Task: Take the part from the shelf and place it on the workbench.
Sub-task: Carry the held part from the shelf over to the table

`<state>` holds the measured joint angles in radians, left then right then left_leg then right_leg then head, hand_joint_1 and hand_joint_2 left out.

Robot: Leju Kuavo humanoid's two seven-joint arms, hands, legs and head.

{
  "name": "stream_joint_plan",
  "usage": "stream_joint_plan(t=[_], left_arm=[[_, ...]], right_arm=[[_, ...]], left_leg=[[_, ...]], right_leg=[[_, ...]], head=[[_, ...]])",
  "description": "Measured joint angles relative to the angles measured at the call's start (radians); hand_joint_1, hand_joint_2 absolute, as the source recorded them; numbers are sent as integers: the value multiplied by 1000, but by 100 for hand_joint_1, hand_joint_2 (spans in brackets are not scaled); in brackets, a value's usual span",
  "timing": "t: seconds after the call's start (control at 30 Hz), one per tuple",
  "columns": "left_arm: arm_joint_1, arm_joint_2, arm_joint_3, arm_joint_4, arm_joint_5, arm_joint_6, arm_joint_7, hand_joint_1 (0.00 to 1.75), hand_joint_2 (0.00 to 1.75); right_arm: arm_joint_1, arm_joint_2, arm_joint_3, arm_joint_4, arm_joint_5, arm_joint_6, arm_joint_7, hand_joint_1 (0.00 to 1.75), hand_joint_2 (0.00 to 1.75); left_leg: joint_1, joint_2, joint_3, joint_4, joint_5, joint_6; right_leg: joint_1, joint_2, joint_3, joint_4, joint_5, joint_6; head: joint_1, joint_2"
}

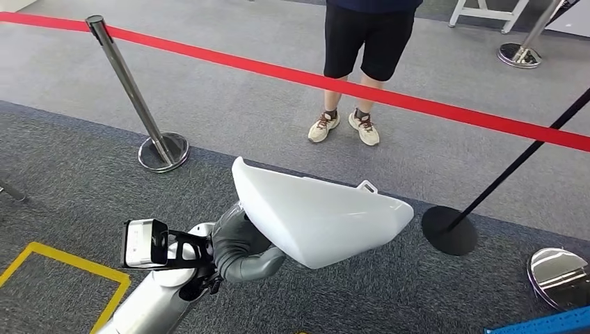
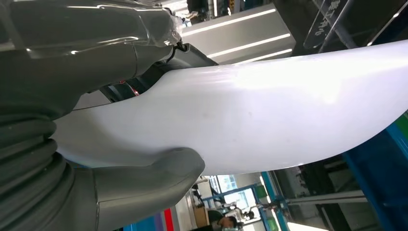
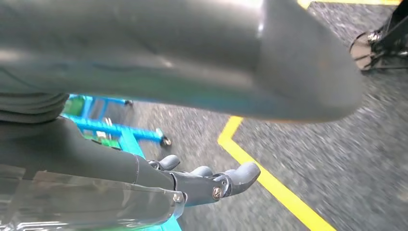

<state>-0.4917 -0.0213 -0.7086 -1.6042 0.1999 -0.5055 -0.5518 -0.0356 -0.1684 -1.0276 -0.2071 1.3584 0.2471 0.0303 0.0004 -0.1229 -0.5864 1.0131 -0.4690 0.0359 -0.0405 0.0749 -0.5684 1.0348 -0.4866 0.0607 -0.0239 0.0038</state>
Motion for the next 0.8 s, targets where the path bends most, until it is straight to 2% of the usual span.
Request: stream_joint_plan(t=[0.03, 0.1, 0.13, 0.17, 0.23, 0.27, 0.3, 0.33, 0.37, 0.4, 0.43, 0.47, 0.5, 0.53, 0.57, 0.6, 0.63, 0.67, 0.7, 0.73, 0.77, 0.8], left_arm=[[0, -1, -1, 1, 0, 0, 0, 175, 175], [1, 0, 0, 1, 1, 0, 1, 175, 175], [0, 0, 0, 2, 1, 0, 1, 175, 175], [0, 0, 1, 2, 1, -1, 1, 175, 175], [-2, -2, 0, 4, 2, -4, 2, 175, 175], [-1, -3, 0, 7, 3, -6, 2, 175, 175], [0, -4, 0, 12, 4, -8, 2, 175, 175], [2, -4, 0, 17, 6, -9, 2, 175, 175], [3, -4, 0, 21, 8, -9, 2, 175, 175], [3, -5, 0, 24, 9, -9, 2, 175, 175], [2, -6, 0, 25, 9, -9, 2, 175, 175], [0, -8, 0, 26, 10, -9, 3, 175, 175], [-2, -10, 1, 26, 10, -9, 3, 175, 175], [-3, -12, 1, 26, 11, -9, 3, 175, 175], [-4, -14, 1, 26, 11, -9, 3, 175, 175], [-4, -15, 2, 26, 11, -10, 3, 175, 175], [-5, -16, 2, 27, 11, -10, 4, 175, 175], [-6, -18, 2, 27, 10, -10, 4, 175, 175], [-7, -20, 2, 27, 8, -10, 5, 175, 175], [-8, -23, 2, 28, 5, -10, 6, 175, 175], [-8, -25, 1, 30, 3, -9, 8, 175, 175], [-7, -25, 0, 32, 0, -9, 9, 175, 175]], right_arm=[[0, 0, 0, 0, 0, 0, 0, 0, 0], [-3, 0, 0, 0, 2, 0, -1, 0, 0], [-5, 0, 0, 0, 3, 0, -2, 0, 0], [-6, 0, 0, 0, 4, 0, -3, 0, 0], [-4, 0, -1, -1, 5, -1, -7, 0, 0], [-1, 1, -2, -1, 5, -1, -8, 0, 0], [1, 1, -3, -1, 4, -1, -8, 0, 0], [2, 2, -5, -1, 3, -1, -8, 0, 0], [1, 2, -6, -1, 1, -1, -8, 0, 0], [-1, 4, -8, -1, 0, -1, -9, 0, 0], [-3, 5, -8, -1, -1, -1, -9, 0, 0], [-4, 7, -9, -1, -1, -1, -9, 0, 0], [-4, 8, -9, -1, -1, 0, -9, 0, 0], [-5, 9, -10, 0, -1, 0, -10, 0, 0], [-5, 10, -10, 0, -1, 0, -13, 0, 0], [-6, 12, -10, -1, 0, -1, -17, 0, 0], [-8, 13, -10, 0, 1, -3, -23, 0, 0], [-10, 15, -10, 0, 2, -5, -28, 0, 0], [-10, 16, -10, 0, 4, -8, -32, 0, 0], [-9, 16, -10, 0, 5, -10, -34, 0, 0], [-6, 15, -10, 0, 6, -12, -36, 0, 0], [-3, 14, -11, 0, 7, -15, -37, 0, 0]], left_leg=[[1, -12, -5, 2, 1, -7], [4, -30, -14, 0, 4, -19], [4, -13, -19, 6, 0, -23], [2, 18, -32, 27, -14, -26], [-1, 92, -82, 129, -68, -31], [0, 108, -117, 198, -98, -32], [1, 113, -146, 256, -117, -32], [1, 114, -161, 285, -120, -31], [1, 115, -155, 275, -105, -29], [-1, 122, -129, 227, -76, -26], [-4, 143, -90, 156, -44, -20], [-11, 176, -51, 86, -24, -15], [-18, 201, -23, 35, -13, -9], [-24, 219, -9, 7, -12, -5], [-28, 217, -7, -1, -16, -3], [-26, 199, -5, -2, -14, 1], [-24, 184, -1, -6, -11, 5], [-19, 170, 3, -9, -8, 10], [-15, 156, 8, -12, -4, 14], [-11, 142, 9, -12, -2, 17], [-10, 126, 8, -12, -1, 19], [-9, 110, 8, -12, -1, 20]], right_leg=[[0, 9, 8, -15, -2, -3], [4, -13, 11, -17, -1, -16], [5, -25, 12, -18, 0, -24], [6, -39, 12, -19, 1, -31], [10, -68, 12, -20, 1, -42], [13, -84, 12, -20, 0, -45], [15, -100, 12, -20, -1, -46], [17, -116, 12, -19, -2, -47], [18, -131, 12, -19, -3, -48], [19, -145, 14, -19, -4, -48], [19, -157, 17, -19, -5, -47], [22, -168, 20, -19, -8, -44], [24, -178, 23, -19, -11, -40], [25, -190, 26, -19, -14, -35], [27, -203, 31, -20, -17, -30], [26, -217, 37, -23, -20, -26], [24, -214, 41, -21, -25, -20], [23, -193, 40, -7, -37, -14], [21, -161, 26, 29, -59, -10], [20, -122, -1, 88, -89, -6], [19, -96, -37, 161, -122, -5], [19, -84, -74, 229, -145, -4]], head=[[0, 0], [0, 0], [-1, 0], [-4, 0], [-11, 0], [-13, 0], [-13, 0], [-13, 0], [-13, 0], [-13, 0], [-13, 0], [-13, 0], [-13, 0], [-12, 0], [-12, 0], [-12, 0], [-12, 0], [-11, 0], [-9, 0], [-6, 0], [-5, 0], [-4, 0]])
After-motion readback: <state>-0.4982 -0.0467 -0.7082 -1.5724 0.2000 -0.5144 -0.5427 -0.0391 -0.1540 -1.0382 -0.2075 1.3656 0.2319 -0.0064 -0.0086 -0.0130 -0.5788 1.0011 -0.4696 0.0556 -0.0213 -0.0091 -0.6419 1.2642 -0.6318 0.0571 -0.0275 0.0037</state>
